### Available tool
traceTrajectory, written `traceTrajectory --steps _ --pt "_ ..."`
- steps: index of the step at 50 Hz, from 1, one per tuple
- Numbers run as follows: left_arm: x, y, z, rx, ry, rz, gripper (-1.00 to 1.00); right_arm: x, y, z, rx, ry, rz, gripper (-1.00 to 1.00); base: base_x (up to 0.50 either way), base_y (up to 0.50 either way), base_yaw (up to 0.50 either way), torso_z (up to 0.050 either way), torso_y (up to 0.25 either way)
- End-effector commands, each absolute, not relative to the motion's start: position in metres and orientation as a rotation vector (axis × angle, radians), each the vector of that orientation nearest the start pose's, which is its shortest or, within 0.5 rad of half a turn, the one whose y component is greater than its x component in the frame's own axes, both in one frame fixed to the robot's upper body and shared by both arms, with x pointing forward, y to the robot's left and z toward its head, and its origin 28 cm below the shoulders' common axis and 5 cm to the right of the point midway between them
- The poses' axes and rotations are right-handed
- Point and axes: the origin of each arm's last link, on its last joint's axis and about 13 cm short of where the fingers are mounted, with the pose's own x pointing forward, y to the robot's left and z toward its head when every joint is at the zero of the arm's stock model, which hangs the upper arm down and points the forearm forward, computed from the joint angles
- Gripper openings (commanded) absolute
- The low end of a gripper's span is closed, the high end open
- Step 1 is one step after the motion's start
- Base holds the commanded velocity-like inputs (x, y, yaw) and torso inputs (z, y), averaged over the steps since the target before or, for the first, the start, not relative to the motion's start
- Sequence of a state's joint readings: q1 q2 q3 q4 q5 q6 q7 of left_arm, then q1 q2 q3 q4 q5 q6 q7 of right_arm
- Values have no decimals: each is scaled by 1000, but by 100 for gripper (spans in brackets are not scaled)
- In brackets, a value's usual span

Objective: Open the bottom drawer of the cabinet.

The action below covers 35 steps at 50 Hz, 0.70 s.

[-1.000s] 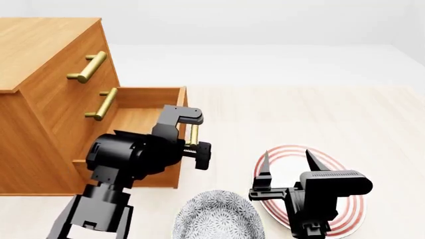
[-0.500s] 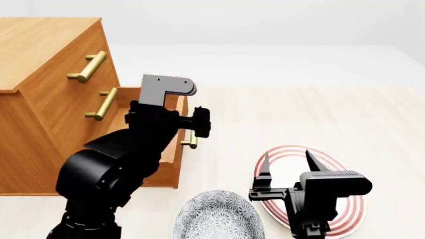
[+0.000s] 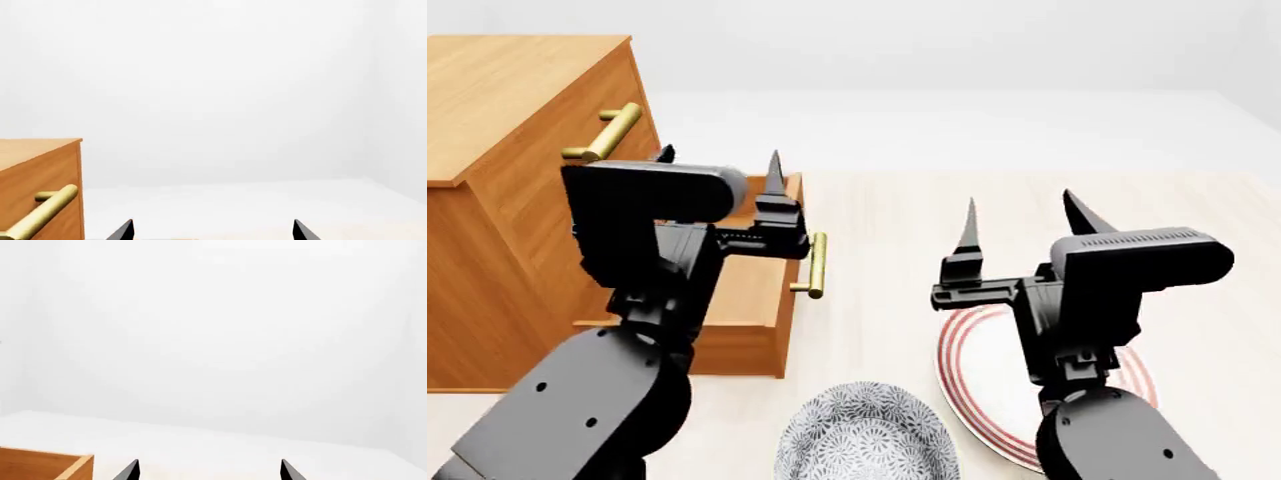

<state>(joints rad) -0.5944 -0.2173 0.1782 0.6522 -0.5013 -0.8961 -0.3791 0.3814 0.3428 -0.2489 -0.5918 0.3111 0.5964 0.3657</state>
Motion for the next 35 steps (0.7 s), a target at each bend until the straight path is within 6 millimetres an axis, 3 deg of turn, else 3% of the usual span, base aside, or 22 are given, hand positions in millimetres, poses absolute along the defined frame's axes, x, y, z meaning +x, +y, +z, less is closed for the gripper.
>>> traceTrajectory --steps 1,18,35 --pt "234 186 236 3 -410 -105 100 241 -97 227 -151 -438 33 100 0 0 0 0 0" --pt "225 181 274 25 -570 -95 100 226 -94 259 -202 -581 32 100 0 0 0 0 0" --pt "212 178 280 45 -680 -93 100 214 -92 274 -229 -741 19 100 0 0 0 0 0"
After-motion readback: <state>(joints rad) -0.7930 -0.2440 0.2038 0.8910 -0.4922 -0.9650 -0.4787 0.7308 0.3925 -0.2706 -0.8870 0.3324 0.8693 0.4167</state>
